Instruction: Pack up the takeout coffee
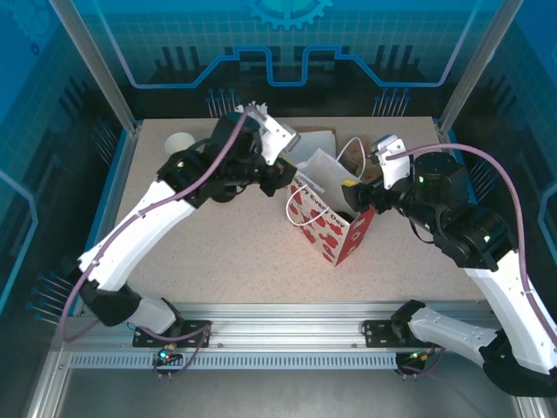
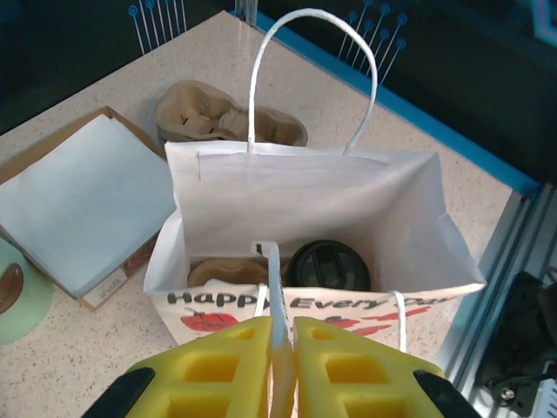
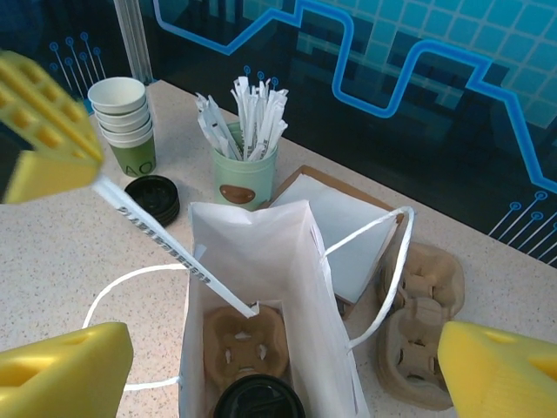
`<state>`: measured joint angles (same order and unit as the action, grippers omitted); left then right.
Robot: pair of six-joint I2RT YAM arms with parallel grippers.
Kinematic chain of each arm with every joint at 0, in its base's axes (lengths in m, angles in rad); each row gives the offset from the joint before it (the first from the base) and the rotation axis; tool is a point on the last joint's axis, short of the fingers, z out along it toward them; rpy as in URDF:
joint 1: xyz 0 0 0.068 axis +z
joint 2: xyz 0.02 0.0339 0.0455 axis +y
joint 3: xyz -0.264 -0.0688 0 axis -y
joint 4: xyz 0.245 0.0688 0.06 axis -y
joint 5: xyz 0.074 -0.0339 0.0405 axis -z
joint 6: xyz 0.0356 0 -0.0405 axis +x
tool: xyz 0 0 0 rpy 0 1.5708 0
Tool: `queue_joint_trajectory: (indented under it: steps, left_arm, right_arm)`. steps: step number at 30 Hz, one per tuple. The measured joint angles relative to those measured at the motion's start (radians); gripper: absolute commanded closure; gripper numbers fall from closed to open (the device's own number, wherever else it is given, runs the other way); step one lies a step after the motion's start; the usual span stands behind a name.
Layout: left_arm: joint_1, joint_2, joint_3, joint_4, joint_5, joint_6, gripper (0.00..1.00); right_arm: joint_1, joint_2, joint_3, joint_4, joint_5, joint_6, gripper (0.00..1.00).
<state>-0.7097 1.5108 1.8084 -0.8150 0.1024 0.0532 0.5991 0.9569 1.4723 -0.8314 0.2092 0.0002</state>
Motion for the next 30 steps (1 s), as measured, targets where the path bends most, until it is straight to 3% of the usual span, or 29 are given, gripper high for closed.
queue_joint_trajectory:
  steps: [12, 17, 24, 30]
  left_arm:
    - [-0.007, 0.357, 0.290, -0.116, -0.074, 0.035, 0.81]
    - [-0.007, 0.425, 0.341, -0.154, -0.076, 0.035, 0.80]
    - [-0.004, 0.365, 0.311, -0.103, -0.072, 0.031, 0.73]
    - [0.076, 0.068, -0.006, 0.064, -0.063, -0.024, 0.65]
  right_arm:
    - [-0.005, -0.009, -0.039, -0.007, -0.001, 0.001, 0.08]
    - [-0.005, -0.009, -0.047, -0.006, -0.003, 0.002, 0.07]
    - [-0.006, 0.011, -0.077, -0.002, -0.044, 0.019, 0.08]
    - [0.049, 0.083, -0.092, 0.060, -0.166, 0.026, 0.08]
